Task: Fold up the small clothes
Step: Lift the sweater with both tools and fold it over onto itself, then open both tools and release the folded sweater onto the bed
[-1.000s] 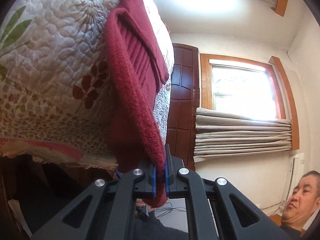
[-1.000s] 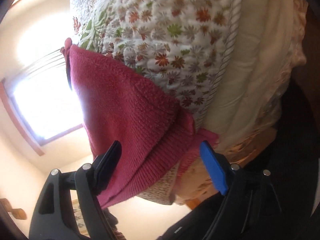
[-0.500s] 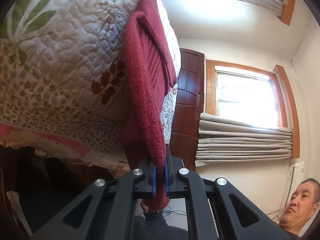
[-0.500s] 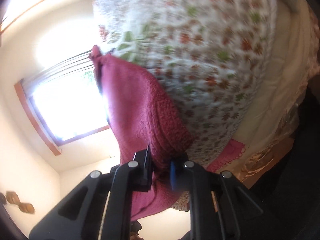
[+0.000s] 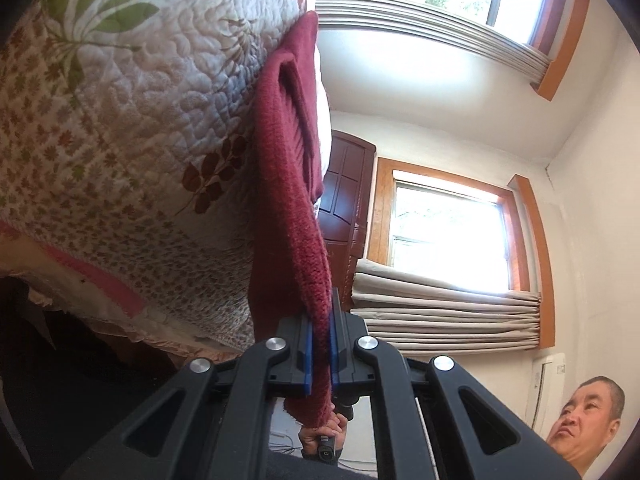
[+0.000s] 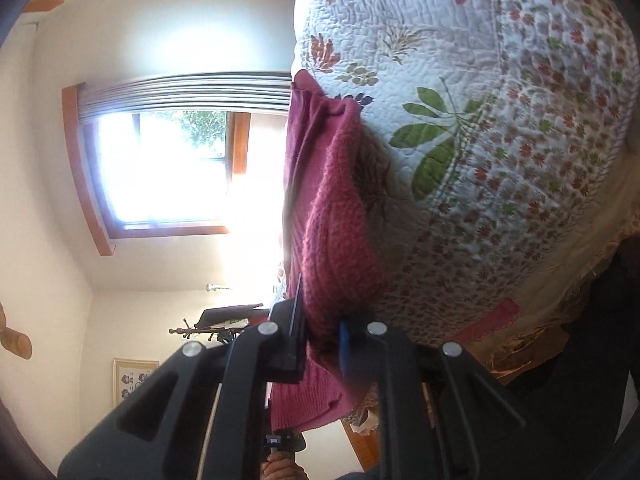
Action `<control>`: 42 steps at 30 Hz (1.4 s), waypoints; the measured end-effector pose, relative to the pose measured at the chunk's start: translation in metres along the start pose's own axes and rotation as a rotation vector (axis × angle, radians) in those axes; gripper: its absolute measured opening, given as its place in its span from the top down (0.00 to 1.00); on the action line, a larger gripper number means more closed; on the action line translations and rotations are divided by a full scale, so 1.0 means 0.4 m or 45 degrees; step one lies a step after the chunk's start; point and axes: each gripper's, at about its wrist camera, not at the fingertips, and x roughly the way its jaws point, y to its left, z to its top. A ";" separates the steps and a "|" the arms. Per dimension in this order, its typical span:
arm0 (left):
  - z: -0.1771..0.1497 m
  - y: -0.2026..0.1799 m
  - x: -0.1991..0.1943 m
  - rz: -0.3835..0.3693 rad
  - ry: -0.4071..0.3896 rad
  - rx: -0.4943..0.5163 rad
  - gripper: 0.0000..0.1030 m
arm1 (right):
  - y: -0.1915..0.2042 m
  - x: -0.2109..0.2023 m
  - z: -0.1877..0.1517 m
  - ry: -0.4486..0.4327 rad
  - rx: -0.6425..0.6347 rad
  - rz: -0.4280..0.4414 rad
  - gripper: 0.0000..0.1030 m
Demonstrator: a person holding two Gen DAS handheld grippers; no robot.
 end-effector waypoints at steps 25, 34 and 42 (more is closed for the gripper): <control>0.267 -0.138 0.147 -0.232 -0.250 0.000 0.95 | 0.295 0.220 0.287 0.137 -0.189 -0.087 0.89; 0.365 -0.090 0.195 -0.144 -0.322 -0.074 0.95 | 0.291 0.369 0.380 0.229 -0.177 -0.209 0.89; 0.441 -0.043 0.245 -0.065 -0.374 -0.141 0.95 | 0.254 0.492 0.466 0.301 -0.150 -0.311 0.89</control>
